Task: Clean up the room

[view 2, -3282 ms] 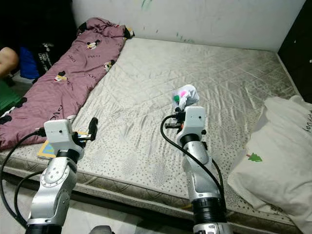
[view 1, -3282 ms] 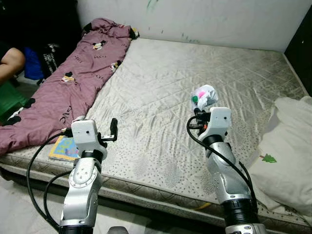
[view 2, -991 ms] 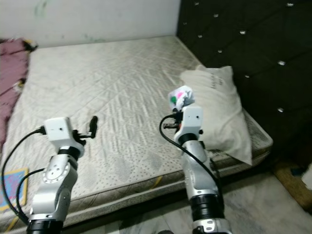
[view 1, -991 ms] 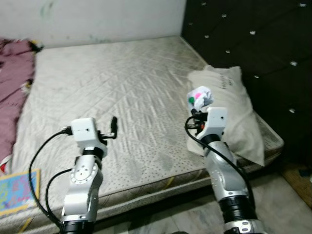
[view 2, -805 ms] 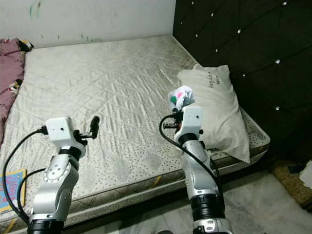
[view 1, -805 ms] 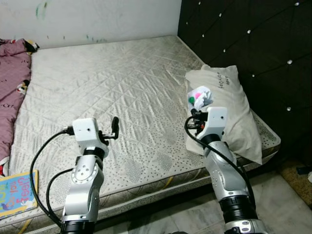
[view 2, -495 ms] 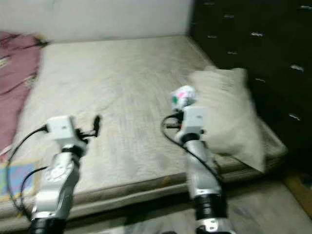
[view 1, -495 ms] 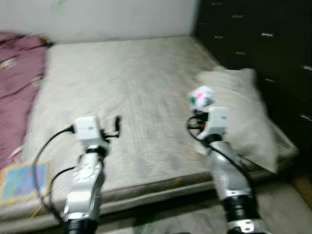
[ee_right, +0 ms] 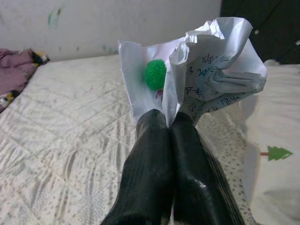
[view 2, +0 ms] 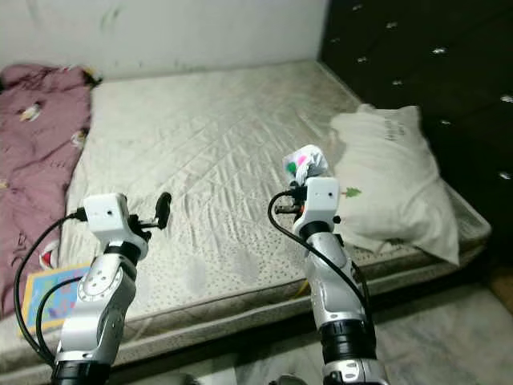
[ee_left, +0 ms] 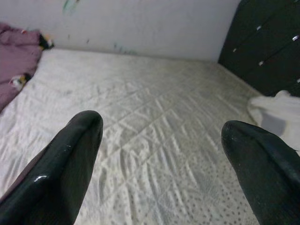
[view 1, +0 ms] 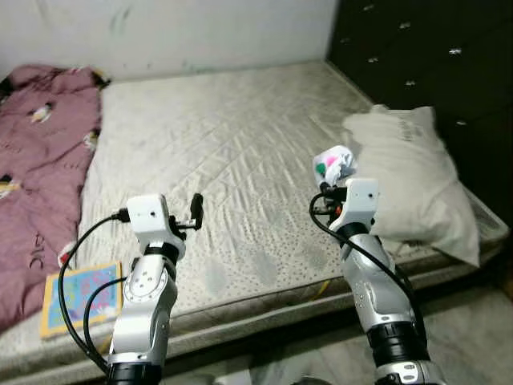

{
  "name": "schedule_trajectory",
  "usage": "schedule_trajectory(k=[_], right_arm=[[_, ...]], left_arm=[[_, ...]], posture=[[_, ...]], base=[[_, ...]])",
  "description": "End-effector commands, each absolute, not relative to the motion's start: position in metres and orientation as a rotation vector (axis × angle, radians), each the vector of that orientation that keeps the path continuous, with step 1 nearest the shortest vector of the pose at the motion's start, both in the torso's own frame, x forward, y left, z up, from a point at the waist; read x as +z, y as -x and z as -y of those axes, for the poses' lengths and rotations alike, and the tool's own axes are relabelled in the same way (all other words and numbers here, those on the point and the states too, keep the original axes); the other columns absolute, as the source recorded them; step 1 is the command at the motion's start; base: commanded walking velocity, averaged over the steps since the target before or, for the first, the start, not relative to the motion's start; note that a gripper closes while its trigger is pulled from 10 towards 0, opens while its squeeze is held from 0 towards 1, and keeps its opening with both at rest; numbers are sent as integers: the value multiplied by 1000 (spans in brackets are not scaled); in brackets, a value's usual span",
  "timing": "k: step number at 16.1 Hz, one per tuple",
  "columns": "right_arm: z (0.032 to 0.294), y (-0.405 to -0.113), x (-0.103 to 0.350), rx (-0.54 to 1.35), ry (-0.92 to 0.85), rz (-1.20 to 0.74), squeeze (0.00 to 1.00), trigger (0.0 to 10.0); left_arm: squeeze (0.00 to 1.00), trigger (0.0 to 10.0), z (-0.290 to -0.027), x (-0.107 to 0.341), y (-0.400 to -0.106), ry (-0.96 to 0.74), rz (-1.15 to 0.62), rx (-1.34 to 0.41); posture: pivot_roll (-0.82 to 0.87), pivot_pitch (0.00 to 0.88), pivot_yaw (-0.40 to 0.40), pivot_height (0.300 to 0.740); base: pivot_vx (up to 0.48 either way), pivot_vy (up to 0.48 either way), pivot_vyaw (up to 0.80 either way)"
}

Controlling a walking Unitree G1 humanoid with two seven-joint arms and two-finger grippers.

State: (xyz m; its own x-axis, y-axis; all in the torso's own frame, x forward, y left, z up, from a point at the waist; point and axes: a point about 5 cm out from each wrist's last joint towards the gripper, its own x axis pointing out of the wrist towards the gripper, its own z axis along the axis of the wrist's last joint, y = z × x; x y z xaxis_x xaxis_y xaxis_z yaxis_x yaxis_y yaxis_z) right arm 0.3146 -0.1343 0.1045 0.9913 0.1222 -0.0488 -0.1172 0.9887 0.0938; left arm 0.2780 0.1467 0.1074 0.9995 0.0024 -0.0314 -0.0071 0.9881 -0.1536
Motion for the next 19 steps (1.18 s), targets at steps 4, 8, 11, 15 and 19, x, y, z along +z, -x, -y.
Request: schedule_trajectory(k=[4, 8, 11, 15, 19], right_arm=[[123, -317, 109, 157, -108, -41, 0, 10000], [122, -317, 109, 158, -110, -46, 0, 10000], [122, -317, 108, 161, -108, -48, 0, 10000], [122, -317, 108, 164, -106, -53, 0, 10000], [122, -317, 107, 166, -103, -56, 0, 10000]], left_arm=[[0, 10000, -155, 108, -277, 139, -31, 25], [0, 10000, -155, 107, -277, 148, -32, 28], [0, 10000, -155, 107, -277, 149, -33, 26], [0, 10000, -155, 107, -278, 148, -32, 26], [0, 10000, -154, 107, -278, 146, -28, 28]], posture=[[-22, 0, 18, 740], [-20, 0, 18, 740], [-19, 0, 19, 740], [-19, 0, 17, 740], [-18, 0, 15, 740]], base=[[0, 0, 0], [0, 83, 0], [0, 480, 0], [0, 480, 0], [0, 480, 0]])
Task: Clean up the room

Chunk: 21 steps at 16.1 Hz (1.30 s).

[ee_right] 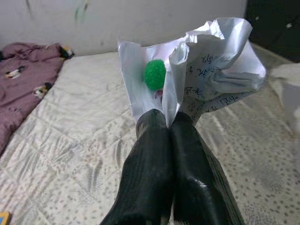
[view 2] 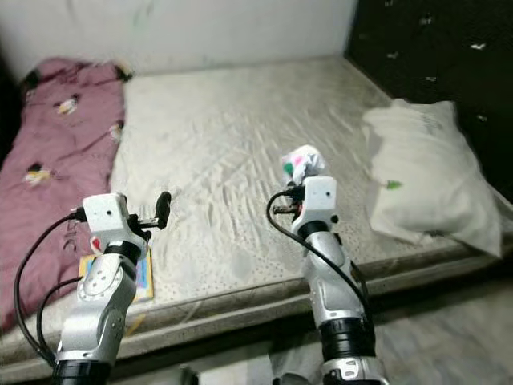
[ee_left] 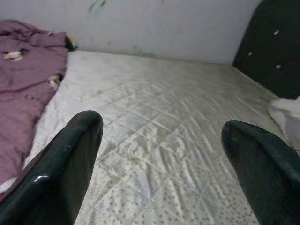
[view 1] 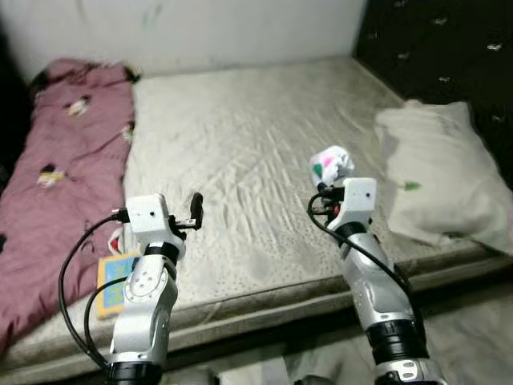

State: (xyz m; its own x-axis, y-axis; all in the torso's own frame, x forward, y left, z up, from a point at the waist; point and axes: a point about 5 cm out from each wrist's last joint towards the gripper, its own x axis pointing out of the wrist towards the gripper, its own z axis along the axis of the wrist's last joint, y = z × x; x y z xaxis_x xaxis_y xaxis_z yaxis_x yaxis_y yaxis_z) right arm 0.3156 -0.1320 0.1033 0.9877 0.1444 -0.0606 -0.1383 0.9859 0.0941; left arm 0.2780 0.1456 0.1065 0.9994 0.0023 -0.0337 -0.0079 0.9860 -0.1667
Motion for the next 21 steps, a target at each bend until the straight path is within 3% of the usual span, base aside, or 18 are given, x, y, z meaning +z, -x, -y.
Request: schedule_trajectory(k=[1, 16, 21], right_arm=[[122, -317, 107, 167, -102, -57, 0, 10000], [119, -321, 111, 190, -100, -36, 0, 10000], [117, -322, 112, 205, -93, -27, 0, 10000]], left_arm=[[0, 10000, -154, 107, -278, 145, -29, 29], [0, 10000, -155, 110, -284, 145, -21, 43], [0, 10000, -154, 111, -285, 137, -15, 43]], posture=[[-18, 0, 15, 740], [-24, 0, 18, 740], [-26, 0, 17, 740]], base=[[0, 480, 0], [0, 480, 0], [0, 58, 0]])
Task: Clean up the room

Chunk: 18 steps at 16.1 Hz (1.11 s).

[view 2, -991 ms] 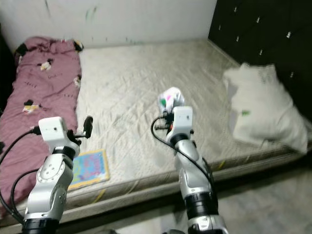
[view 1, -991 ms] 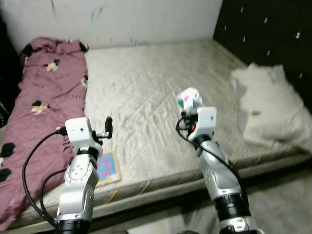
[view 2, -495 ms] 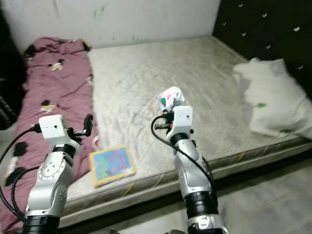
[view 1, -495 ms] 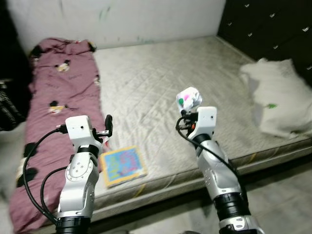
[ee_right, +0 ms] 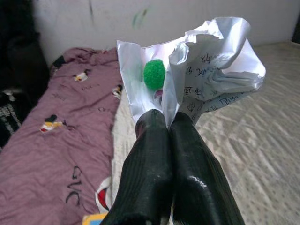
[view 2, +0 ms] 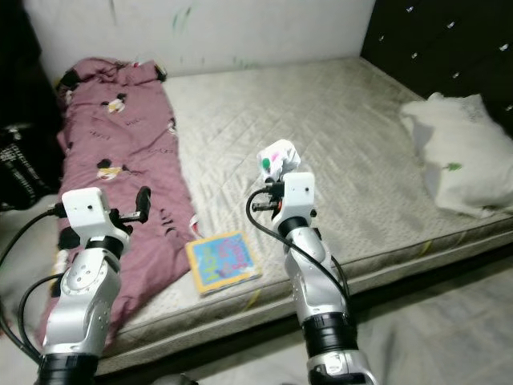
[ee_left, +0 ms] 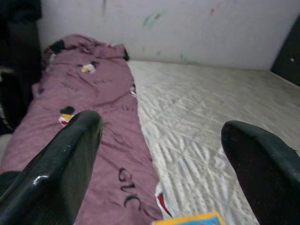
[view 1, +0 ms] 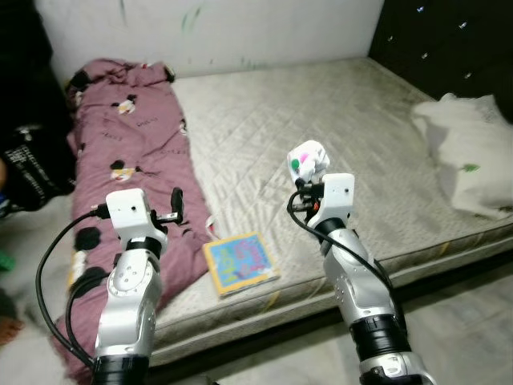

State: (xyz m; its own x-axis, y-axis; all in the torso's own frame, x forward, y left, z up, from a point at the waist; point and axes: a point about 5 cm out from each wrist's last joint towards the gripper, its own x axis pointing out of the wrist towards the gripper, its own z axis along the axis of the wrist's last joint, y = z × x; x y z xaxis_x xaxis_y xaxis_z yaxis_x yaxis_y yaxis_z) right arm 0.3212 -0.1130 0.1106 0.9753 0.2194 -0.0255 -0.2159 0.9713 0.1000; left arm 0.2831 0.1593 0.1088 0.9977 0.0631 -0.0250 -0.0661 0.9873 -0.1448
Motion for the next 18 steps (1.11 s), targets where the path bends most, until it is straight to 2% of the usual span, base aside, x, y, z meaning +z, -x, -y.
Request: schedule_trajectory(k=[1, 3, 18], right_arm=[[117, -322, 113, 208, -90, -22, 0, 10000], [116, -322, 113, 207, -83, -18, 0, 10000], [109, -326, 116, 260, -42, -2, 0, 10000]], left_arm=[[0, 10000, -153, 112, -285, 149, -11, 38], [0, 10000, -153, 112, -285, 145, -13, 40], [0, 10000, -151, 114, -288, 128, -13, 52]], posture=[[-26, 0, 18, 740], [-25, 0, 18, 740], [-23, 0, 1, 740]], base=[[0, 0, 0], [0, 0, 0], [0, 0, 800]])
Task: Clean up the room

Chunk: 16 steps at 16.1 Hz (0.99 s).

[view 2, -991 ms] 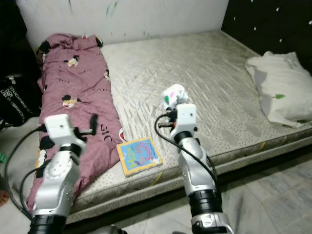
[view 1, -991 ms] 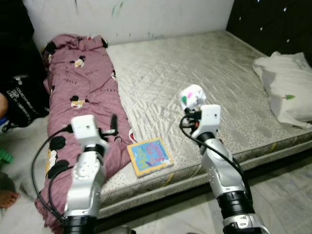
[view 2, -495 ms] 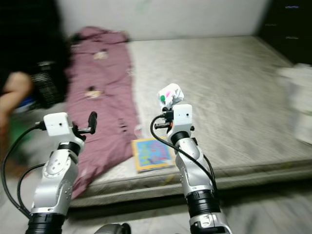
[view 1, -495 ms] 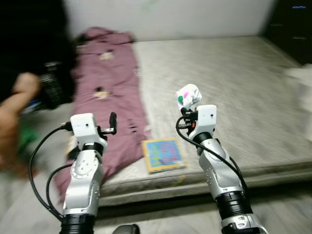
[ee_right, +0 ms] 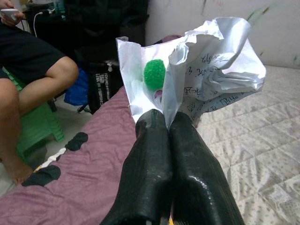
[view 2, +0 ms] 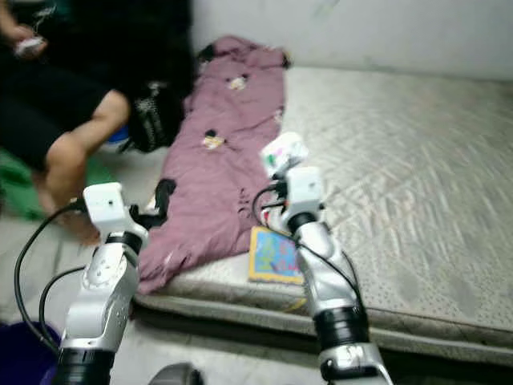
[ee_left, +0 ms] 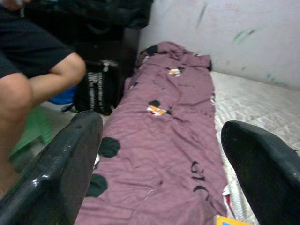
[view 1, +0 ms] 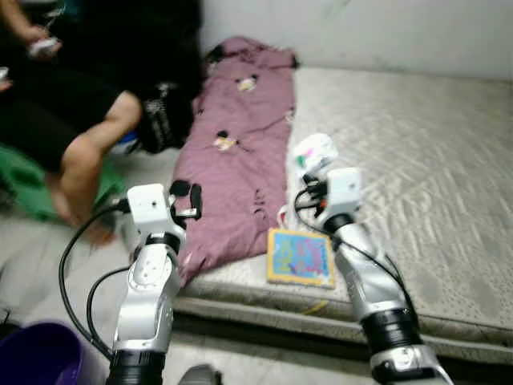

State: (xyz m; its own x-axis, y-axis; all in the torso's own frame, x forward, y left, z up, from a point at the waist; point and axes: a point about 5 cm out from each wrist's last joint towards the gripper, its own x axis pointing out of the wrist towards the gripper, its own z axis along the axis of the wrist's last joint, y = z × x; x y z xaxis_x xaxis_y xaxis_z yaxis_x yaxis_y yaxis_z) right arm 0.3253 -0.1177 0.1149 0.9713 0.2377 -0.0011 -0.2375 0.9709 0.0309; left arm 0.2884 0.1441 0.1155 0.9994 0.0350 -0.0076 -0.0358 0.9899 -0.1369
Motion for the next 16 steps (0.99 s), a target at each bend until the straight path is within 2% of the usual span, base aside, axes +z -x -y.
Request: schedule_trajectory(k=[1, 12, 14, 16], right_arm=[[109, -326, 116, 260, -43, -2, 0, 10000], [108, -330, 116, 261, -46, 3, 0, 10000], [108, -330, 116, 265, -45, 3, 0, 10000], [108, -329, 115, 264, -48, 1, 0, 10000]], left_arm=[[0, 10000, -151, 113, -288, 132, -17, 47], [0, 10000, -150, 112, -293, 136, -19, 30], [0, 10000, -149, 112, -293, 136, -18, 28], [0, 10000, -149, 112, -293, 137, -18, 27]], posture=[[-25, 0, 3, 740], [-28, 0, 9, 740], [-28, 0, 9, 740], [-28, 0, 10, 740]], base=[[0, 0, 800], [0, 0, 800], [0, 0, 531], [0, 0, 0]])
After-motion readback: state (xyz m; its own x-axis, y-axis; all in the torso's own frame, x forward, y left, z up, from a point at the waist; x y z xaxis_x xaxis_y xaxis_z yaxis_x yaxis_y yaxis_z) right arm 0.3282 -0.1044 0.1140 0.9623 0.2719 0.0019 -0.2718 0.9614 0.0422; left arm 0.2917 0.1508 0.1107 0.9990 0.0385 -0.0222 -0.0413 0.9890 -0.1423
